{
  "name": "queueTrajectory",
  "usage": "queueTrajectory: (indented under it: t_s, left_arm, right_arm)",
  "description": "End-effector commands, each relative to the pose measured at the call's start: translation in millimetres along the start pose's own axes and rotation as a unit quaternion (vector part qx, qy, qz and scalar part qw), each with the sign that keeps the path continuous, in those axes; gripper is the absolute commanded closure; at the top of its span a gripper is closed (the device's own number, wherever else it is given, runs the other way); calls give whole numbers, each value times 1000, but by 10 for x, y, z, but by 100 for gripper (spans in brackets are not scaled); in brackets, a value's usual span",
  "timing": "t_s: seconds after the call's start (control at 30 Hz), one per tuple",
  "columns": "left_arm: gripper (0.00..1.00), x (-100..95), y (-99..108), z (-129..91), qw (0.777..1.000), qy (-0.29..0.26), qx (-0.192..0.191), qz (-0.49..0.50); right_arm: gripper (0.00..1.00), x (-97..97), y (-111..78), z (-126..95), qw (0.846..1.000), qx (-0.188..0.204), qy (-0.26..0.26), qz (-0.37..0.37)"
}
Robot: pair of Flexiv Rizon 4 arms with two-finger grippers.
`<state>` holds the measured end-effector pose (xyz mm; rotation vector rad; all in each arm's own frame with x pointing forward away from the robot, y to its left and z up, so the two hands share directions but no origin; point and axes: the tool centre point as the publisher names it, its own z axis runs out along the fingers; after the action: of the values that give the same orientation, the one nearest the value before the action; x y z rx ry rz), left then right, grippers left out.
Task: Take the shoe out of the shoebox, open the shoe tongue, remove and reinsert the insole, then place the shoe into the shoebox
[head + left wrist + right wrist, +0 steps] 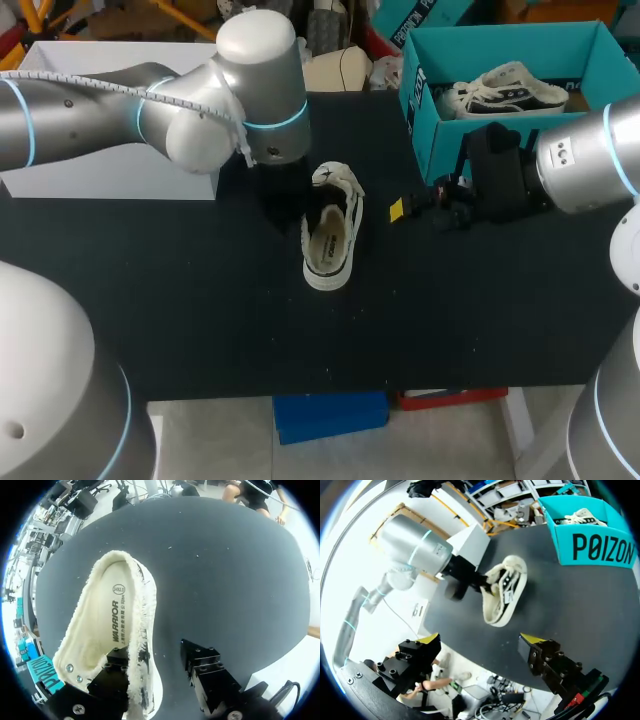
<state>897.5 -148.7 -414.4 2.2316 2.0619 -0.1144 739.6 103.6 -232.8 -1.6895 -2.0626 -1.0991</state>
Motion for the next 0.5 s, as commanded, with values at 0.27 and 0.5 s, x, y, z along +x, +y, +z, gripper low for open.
queueTrajectory:
  t_s: [0.27, 0.5]
  left_arm:
    - [82, -46, 118, 169, 1000, 5, -25, 4]
    - [100, -106, 171, 71, 999, -4, -43, 13]
  right_arm:
    - [0, 7, 3, 1, 1000, 1, -1, 0]
    - [0, 7, 3, 1, 1000, 1, -1, 0]
